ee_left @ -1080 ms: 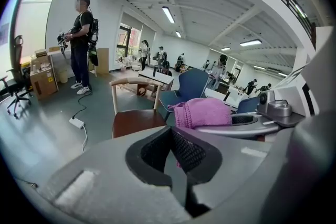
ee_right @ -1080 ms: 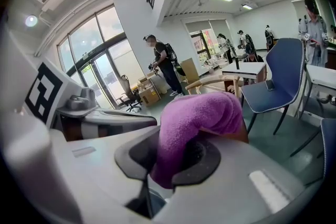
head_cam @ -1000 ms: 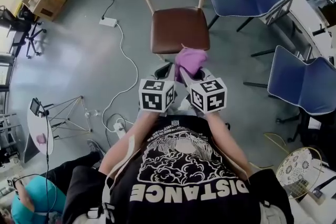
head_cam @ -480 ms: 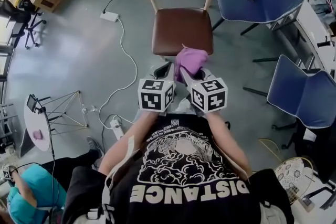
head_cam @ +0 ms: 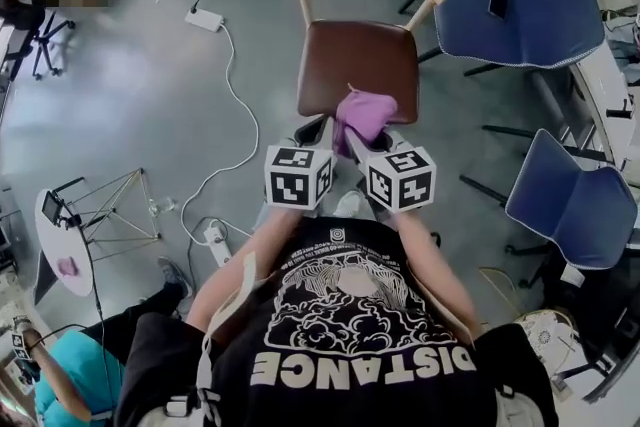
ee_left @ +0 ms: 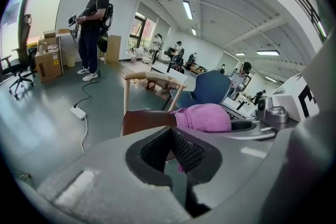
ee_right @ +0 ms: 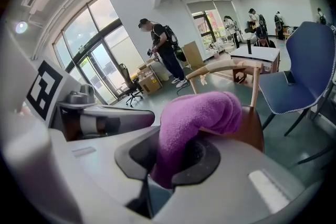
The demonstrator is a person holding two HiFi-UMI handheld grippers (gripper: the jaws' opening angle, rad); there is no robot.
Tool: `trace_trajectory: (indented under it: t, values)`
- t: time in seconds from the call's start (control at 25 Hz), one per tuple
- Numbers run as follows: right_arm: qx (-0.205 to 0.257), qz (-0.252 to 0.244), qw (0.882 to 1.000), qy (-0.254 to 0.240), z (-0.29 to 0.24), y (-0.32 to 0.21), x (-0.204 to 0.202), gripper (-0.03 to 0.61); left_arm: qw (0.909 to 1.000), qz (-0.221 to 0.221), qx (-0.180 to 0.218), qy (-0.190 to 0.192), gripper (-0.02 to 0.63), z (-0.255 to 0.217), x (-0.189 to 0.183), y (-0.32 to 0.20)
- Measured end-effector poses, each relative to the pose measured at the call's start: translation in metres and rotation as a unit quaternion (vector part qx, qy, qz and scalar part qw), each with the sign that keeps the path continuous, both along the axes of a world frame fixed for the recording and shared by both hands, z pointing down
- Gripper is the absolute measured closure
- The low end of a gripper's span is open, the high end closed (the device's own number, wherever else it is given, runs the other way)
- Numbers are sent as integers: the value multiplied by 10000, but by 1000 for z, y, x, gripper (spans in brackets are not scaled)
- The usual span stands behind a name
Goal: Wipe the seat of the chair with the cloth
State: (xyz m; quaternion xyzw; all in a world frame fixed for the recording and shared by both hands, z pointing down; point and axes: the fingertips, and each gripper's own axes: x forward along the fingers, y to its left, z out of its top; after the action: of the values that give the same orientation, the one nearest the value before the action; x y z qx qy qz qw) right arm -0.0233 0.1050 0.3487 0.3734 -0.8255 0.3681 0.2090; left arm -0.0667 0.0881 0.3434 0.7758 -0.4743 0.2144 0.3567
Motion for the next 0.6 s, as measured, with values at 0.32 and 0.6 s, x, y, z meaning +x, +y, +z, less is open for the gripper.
trace_trajectory:
  t: [0.32, 0.6]
  values:
    - [-374, -304, 9986, 240, 32, -67, -50, 518, 9988, -15, -421, 232, 617, 34, -51, -62]
    - [-652, -511, 9951, 547, 86, -132, -91, 518, 9976, 21, -606, 339, 617, 80, -93, -122]
